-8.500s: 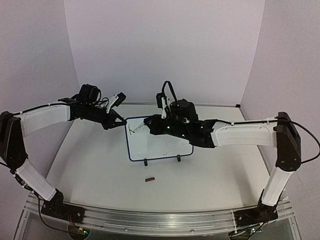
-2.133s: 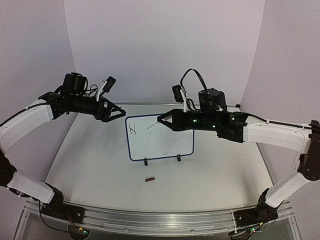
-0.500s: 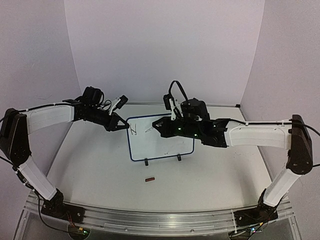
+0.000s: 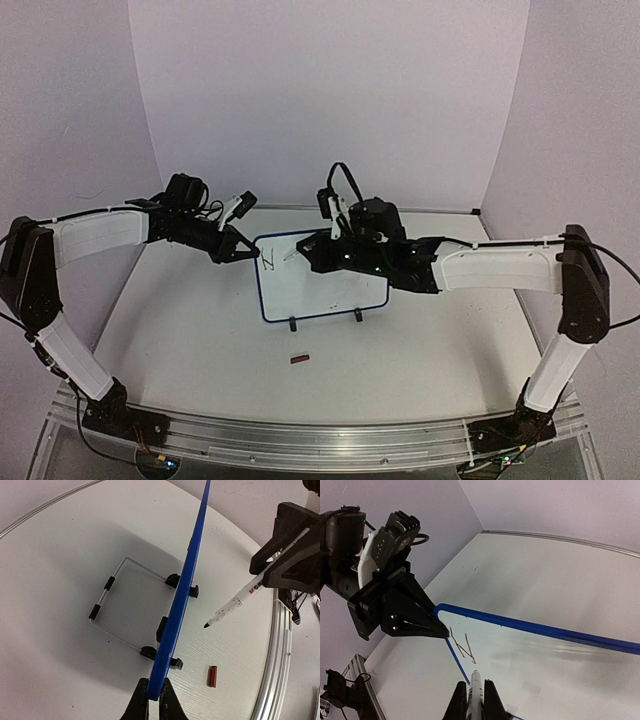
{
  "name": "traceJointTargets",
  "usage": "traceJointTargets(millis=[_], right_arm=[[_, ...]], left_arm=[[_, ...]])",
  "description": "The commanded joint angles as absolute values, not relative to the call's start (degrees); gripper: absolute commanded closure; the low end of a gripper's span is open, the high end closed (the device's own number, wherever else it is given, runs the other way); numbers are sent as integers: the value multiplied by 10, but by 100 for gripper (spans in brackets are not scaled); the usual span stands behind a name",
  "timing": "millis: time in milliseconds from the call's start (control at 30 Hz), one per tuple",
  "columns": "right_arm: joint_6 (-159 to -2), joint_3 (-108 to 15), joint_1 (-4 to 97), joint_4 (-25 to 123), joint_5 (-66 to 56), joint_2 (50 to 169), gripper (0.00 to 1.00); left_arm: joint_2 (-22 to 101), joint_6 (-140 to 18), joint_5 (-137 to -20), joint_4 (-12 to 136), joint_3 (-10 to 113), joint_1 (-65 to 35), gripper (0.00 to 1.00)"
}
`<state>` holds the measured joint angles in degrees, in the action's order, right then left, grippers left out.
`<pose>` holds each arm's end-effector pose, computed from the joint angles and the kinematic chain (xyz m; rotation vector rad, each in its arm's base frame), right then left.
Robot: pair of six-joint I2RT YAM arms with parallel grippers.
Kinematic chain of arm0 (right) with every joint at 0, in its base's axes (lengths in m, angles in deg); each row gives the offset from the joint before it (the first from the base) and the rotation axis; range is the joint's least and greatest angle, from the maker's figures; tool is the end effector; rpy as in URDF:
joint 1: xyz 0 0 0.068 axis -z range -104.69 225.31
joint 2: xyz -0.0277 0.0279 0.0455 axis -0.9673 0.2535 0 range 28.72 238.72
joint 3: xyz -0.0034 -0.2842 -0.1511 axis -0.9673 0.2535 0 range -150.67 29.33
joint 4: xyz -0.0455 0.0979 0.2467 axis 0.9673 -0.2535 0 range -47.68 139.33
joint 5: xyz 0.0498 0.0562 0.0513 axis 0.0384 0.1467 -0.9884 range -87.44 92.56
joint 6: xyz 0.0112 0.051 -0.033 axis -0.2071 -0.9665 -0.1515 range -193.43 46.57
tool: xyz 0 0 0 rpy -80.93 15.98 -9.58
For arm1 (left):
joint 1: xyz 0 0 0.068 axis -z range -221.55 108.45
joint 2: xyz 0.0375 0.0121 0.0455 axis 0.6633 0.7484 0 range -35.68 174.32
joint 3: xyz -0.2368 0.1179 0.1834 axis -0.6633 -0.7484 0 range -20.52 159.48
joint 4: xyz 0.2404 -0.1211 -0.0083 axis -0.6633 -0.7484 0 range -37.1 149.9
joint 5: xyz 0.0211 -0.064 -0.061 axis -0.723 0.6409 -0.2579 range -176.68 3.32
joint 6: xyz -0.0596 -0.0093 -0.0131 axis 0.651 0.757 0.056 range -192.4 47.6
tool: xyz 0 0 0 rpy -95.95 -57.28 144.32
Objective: Write a sentence on the whiteboard
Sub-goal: Write on the whiteboard with the whiteboard marker without the cap.
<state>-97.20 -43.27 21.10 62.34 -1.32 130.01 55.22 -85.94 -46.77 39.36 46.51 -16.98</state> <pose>0.2597 0.3658 0.3203 -0.5654 1.8851 0.9900 0.3144 -0.1765 0.3035 1.0658 2.0268 -0.9095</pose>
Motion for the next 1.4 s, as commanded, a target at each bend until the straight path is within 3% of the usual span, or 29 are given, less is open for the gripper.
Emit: traceJointTargets(millis=[0, 1367], right_arm=[[-961, -465, 208, 662, -4, 1317, 100], [-944, -466, 199, 629, 26, 1344, 100]], left_arm=[[549, -873, -498, 394, 460, -171, 100], [547, -875, -502, 393, 461, -171, 100]])
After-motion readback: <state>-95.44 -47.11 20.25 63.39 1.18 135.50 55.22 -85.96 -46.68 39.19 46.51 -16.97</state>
